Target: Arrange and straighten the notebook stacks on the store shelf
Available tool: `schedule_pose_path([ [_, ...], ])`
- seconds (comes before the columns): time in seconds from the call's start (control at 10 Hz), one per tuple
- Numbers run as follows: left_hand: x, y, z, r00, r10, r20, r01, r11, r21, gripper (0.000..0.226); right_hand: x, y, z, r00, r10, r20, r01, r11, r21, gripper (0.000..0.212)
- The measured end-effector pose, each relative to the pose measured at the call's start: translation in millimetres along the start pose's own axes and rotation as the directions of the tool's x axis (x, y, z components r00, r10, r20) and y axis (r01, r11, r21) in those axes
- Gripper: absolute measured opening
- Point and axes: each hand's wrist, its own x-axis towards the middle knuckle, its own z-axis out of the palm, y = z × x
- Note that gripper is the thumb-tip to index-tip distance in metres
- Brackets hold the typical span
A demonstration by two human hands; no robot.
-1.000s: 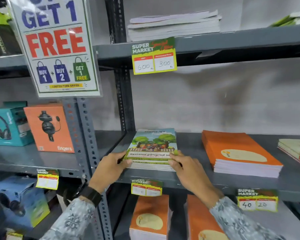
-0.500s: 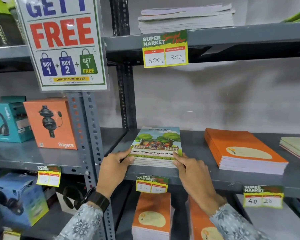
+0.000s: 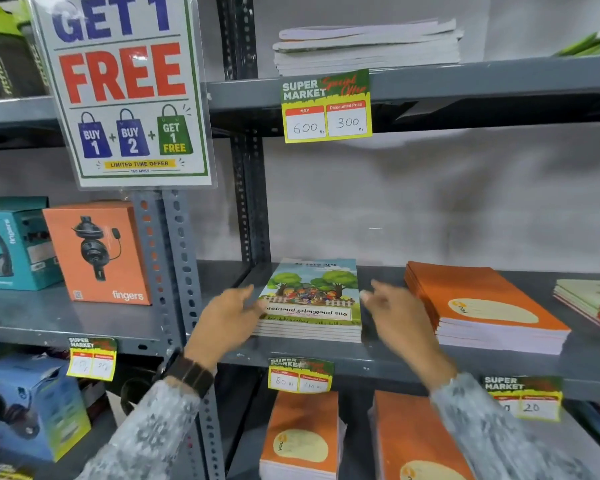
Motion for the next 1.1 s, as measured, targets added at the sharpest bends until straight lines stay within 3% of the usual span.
schedule_pose_path([
  [0.1, 41.8, 29.2, -13.9, 0.99, -0.074, 0.12, 0.054, 0.985, 0.163, 0.033, 56.7, -12.1, -11.0, 0.925, 0.339, 0.174, -0.373, 0.899, 0.229, 0.034],
  [0.2, 83.3, 44.6, -16.6, 0.929, -0.227, 0.293, 0.163, 0.96, 0.226, 0.023, 82.8, -20.9, -4.9, 0.76, 0.452, 0.466, -0.597, 0.77, 0.226, 0.024],
  [0.3, 107.4, 37.8, -12.9, 0.827, -0.356, 0.435, 0.306, 0.934, 0.183, 0.018, 95.1, -18.1, 3.8, 0.684, 0.467, 0.561, -0.659, 0.725, 0.2, 0.025],
  [0.4, 116.9, 29.8, -10.6, 0.823, -0.361, 0.438, 0.286, 0.93, 0.23, 0.02, 99.3, -16.2, 8.0, 0.687, 0.473, 0.552, -0.647, 0.745, 0.166, 0.029],
  [0.7, 105.4, 38.9, -4.8, 0.871, -0.308, 0.382, 0.21, 0.938, 0.276, 0.015, 97.7, -12.0, 18.9, 0.738, 0.508, 0.444, -0.626, 0.762, 0.167, 0.012],
  [0.9, 94.2, 46.4, -4.5, 0.918, -0.25, 0.309, 0.097, 0.895, 0.435, 0.028, 85.0, -12.1, 33.6, 0.832, 0.51, 0.216, -0.547, 0.821, 0.166, 0.019],
  [1.0, 84.8, 45.4, -4.2, 0.941, -0.225, 0.254, 0.105, 0.904, 0.414, 0.028, 68.3, -16.0, 28.4, 0.866, 0.475, 0.157, -0.496, 0.858, 0.135, 0.014],
  [1.1, 65.2, 49.1, 0.9, 0.977, -0.196, 0.087, 0.164, 0.944, 0.286, 0.043, 49.3, -15.6, 9.4, 0.909, 0.387, 0.156, -0.414, 0.885, 0.215, 0.014],
])
